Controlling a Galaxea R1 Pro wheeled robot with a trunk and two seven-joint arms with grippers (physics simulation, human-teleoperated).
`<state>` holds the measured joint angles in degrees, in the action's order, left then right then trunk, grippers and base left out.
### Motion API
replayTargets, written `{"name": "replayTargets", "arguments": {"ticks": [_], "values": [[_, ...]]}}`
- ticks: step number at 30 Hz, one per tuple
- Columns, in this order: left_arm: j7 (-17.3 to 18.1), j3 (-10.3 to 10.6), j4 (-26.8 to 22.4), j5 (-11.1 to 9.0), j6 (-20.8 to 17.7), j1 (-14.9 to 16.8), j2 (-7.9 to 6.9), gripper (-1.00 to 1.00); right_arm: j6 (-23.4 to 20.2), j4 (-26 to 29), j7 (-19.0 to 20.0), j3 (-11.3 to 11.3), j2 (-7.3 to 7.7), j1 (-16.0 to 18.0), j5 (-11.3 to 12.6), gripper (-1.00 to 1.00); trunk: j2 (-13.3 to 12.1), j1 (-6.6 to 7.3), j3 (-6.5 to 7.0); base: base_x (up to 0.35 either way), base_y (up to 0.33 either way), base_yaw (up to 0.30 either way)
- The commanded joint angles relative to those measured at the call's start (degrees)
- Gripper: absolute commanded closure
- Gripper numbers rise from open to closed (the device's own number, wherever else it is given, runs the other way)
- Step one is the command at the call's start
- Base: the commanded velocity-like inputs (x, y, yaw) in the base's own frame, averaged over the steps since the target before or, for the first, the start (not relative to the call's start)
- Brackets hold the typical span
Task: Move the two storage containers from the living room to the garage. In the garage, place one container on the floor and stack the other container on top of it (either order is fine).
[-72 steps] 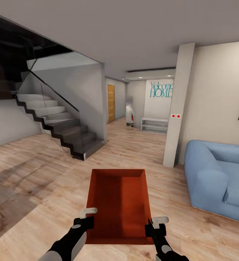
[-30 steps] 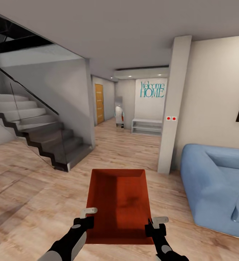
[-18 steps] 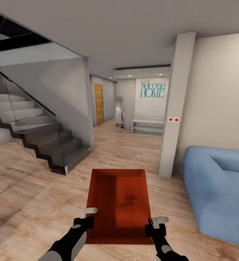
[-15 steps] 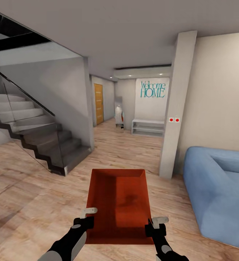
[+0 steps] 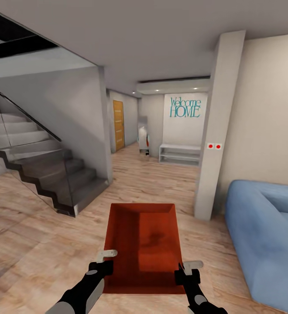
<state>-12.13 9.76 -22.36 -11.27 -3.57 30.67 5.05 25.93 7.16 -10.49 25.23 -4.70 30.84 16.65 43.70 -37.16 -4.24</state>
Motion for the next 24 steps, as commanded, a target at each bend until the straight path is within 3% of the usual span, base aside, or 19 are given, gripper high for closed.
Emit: {"name": "replayTargets", "arguments": {"ticks": [1,24], "values": [[-1.0,0.5,0.1,-0.6,-0.4,0.0,-0.12,1.0,3.2,0.0,-3.9,-0.2,0.14,0.1,0.7,1.0,0.1,-0.05,-0.1,0.321,0.0,0.0],[-1.0,0.4,0.2,-0.9,-0.4,0.0,-0.12,1.0,3.3,0.0,-3.9,-0.3,0.22,0.1,0.9,1.0,0.1,-0.05,-0.1,0.321,0.0,0.0]]}}
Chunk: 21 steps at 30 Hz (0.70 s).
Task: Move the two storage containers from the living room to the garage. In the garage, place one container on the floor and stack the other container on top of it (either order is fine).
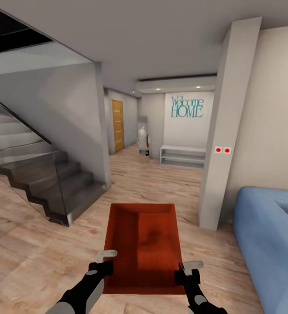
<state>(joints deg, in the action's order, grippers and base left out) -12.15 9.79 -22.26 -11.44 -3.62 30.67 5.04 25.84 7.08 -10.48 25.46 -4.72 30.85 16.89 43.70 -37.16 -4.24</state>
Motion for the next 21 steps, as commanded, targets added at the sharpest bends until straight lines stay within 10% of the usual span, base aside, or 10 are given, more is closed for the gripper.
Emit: {"name": "replayTargets", "arguments": {"ticks": [1,21], "values": [[-0.9,0.4,0.1,-0.7,-0.4,0.0,-0.12,1.0,3.4,0.0,-3.9,-0.5,0.23,0.1,0.7,1.0,0.1,-0.05,-0.1,0.321,0.0,0.0],[-0.9,0.3,0.1,-0.7,-0.4,0.0,-0.12,1.0,3.4,0.0,-3.9,-0.5,0.23,0.1,0.7,1.0,0.1,-0.05,-0.1,0.321,0.0,0.0]]}}
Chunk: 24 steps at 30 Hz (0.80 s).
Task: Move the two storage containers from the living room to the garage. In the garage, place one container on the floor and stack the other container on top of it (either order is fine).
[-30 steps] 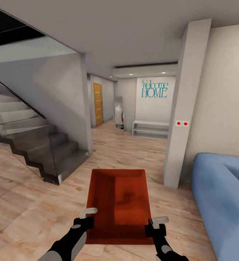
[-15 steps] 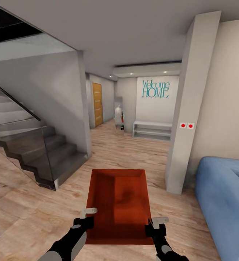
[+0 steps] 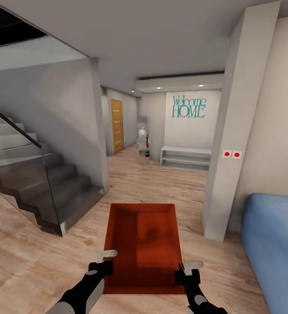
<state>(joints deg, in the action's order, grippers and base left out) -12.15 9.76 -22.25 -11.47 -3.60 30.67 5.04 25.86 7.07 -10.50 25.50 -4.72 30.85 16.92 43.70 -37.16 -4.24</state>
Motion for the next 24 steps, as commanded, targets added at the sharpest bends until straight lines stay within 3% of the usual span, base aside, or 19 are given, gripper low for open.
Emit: {"name": "replayTargets", "arguments": {"ticks": [1,24], "values": [[-0.9,0.3,0.1,-0.7,-0.4,0.0,-0.12,1.0,3.4,0.0,-3.9,-0.5,0.24,0.1,0.7,1.0,0.1,-0.05,-0.1,0.322,0.0,0.0],[-0.9,0.3,0.1,-0.7,-0.4,0.0,-0.12,1.0,3.3,0.1,-3.9,-0.5,0.16,0.1,0.7,1.0,0.1,-0.05,-0.1,0.321,0.0,0.0]]}}
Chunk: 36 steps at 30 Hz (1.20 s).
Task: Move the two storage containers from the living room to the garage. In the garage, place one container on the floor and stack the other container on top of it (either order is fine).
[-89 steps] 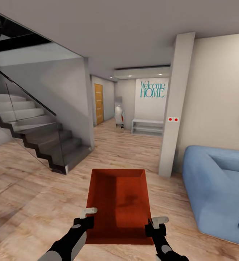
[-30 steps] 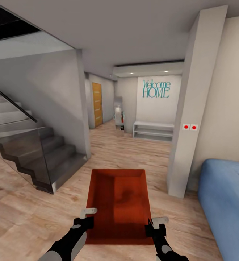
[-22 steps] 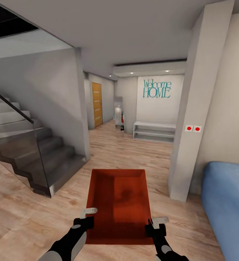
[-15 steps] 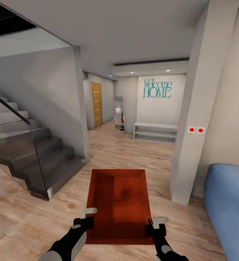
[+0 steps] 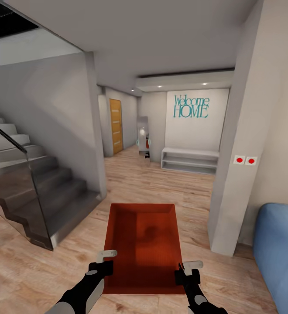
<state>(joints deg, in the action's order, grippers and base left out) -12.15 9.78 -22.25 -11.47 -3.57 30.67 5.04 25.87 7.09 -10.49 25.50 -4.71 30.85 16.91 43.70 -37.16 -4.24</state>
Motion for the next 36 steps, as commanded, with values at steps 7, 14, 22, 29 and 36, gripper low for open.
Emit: {"name": "replayTargets", "arguments": {"ticks": [7,14,22,29,36], "values": [[-0.9,0.3,0.1,-0.7,-0.4,0.0,-0.12,1.0,3.3,0.0,-3.9,-0.5,0.18,0.1,0.7,1.0,0.1,-0.05,-0.1,0.321,0.0,0.0],[-0.9,0.4,0.1,-0.7,-0.4,0.0,-0.12,1.0,3.3,0.0,-3.9,-0.5,0.19,0.1,0.7,1.0,0.1,-0.05,-0.1,0.321,0.0,0.0],[-0.9,0.3,0.1,-0.7,-0.4,0.0,-0.12,1.0,3.3,0.1,-3.9,-0.5,0.18,0.1,0.7,1.0,0.1,-0.05,-0.1,0.321,0.0,0.0],[-0.9,0.3,0.2,-0.7,-0.4,0.0,-0.12,1.0,3.3,0.1,-3.9,-0.5,0.22,0.1,0.7,1.0,0.1,-0.05,-0.1,0.321,0.0,0.0],[-0.9,0.3,0.2,-0.7,-0.4,0.0,-0.12,1.0,3.3,0.0,-3.9,-0.5,0.23,0.1,0.7,1.0,0.1,-0.05,-0.1,0.321,0.0,0.0]]}}
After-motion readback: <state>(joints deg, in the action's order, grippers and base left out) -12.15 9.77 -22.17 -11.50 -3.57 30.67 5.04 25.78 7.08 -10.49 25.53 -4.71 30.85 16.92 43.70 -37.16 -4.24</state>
